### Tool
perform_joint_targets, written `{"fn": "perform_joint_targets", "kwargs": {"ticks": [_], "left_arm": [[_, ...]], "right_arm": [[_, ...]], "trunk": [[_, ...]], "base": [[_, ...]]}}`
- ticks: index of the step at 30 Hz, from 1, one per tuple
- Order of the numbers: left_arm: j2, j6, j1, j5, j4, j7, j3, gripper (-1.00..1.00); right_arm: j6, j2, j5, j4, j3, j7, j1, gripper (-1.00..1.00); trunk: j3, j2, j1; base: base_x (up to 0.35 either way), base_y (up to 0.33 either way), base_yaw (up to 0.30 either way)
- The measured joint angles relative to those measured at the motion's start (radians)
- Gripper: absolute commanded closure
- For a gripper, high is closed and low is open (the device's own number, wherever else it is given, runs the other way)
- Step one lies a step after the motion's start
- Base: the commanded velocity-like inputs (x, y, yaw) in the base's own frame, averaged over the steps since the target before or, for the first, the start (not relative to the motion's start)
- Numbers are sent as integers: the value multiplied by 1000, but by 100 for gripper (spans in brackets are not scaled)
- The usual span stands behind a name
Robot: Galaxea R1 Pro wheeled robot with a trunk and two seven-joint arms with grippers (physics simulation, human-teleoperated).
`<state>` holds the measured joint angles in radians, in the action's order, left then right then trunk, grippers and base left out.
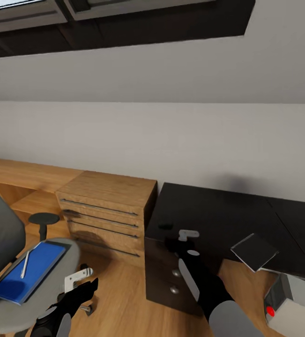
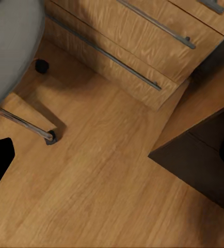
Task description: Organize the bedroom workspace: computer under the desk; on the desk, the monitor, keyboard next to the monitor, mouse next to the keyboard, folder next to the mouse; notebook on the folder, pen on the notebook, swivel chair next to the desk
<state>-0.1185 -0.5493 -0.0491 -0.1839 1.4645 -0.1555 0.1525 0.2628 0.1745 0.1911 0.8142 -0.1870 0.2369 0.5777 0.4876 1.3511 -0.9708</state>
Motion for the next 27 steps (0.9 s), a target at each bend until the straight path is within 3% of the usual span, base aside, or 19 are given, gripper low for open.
{"fn": "perform_joint_targets", "kwargs": {"ticks": [5, 22, 27], "left_arm": [[0, 0, 0, 1, -2, 0, -24, -100], [-1, 0, 0, 0, -1, 0, -26, -100], [-1, 0, 0, 1, -1, -1, -27, -100]], "right_arm": [[-4, -11, -58, -1, 1, -8, 0, -100], [-5, -16, -104, -6, -2, -21, -2, -100], [-8, -16, -124, -46, -8, -26, -5, -100]], "trunk": [[0, 0, 0], [0, 0, 0], [0, 0, 0]], "base": [[104, -6, 15], [307, 52, 0], [56, 0, 0]]}}
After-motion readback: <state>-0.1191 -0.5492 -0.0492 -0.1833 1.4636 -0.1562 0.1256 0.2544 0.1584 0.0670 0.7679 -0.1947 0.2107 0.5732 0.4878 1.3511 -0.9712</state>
